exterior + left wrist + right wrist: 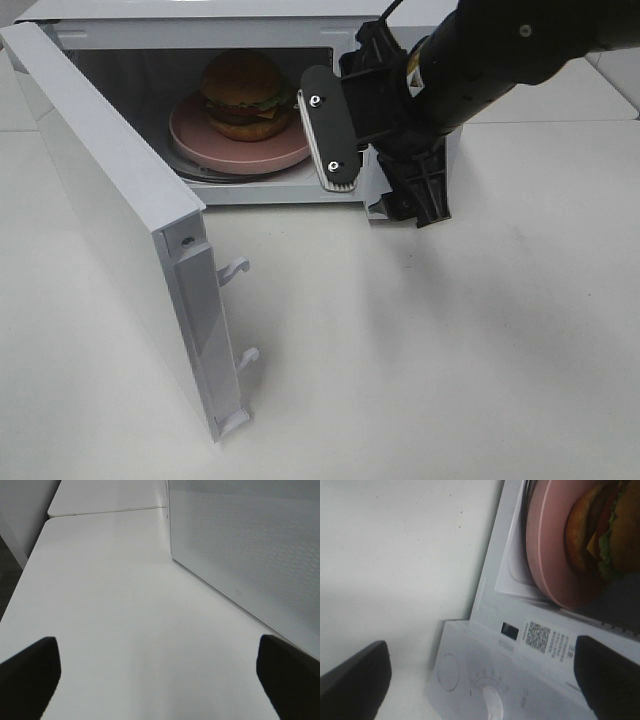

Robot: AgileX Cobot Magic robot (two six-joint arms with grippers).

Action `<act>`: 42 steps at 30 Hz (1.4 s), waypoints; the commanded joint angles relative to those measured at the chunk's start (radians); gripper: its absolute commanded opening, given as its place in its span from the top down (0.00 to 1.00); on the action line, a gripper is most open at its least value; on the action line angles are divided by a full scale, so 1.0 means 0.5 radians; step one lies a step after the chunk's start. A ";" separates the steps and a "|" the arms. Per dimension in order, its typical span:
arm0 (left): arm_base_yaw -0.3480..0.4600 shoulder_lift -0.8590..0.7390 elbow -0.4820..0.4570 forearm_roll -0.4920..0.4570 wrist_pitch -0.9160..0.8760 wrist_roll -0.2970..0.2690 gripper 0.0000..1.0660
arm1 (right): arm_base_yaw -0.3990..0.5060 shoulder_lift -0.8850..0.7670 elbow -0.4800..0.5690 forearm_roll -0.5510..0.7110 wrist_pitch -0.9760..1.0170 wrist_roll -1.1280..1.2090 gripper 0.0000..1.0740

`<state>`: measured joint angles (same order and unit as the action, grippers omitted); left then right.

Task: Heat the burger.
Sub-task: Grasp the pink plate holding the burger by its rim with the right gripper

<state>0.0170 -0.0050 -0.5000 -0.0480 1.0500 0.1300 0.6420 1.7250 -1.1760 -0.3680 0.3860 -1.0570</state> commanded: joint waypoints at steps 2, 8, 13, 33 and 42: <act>0.006 -0.036 0.004 -0.008 -0.018 -0.012 0.06 | 0.032 0.092 -0.088 -0.056 -0.040 0.056 0.12; 0.006 -0.036 0.004 -0.008 -0.018 -0.012 0.06 | 0.052 0.222 -0.224 -0.060 -0.040 0.070 0.13; 0.006 -0.036 0.004 -0.008 -0.018 -0.014 0.06 | 0.052 0.334 -0.322 -0.060 -0.042 0.070 0.14; 0.006 -0.036 0.004 0.010 -0.018 -0.012 0.06 | 0.046 0.792 -0.750 -0.062 -0.174 0.136 0.16; 0.006 -0.036 0.004 0.014 -0.018 -0.012 0.06 | 0.046 1.042 -1.008 -0.066 -0.196 0.168 0.17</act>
<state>0.0170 -0.0050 -0.5000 -0.0460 1.0500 0.1300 0.6650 2.2160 -1.6460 -0.4000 0.2930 -0.9880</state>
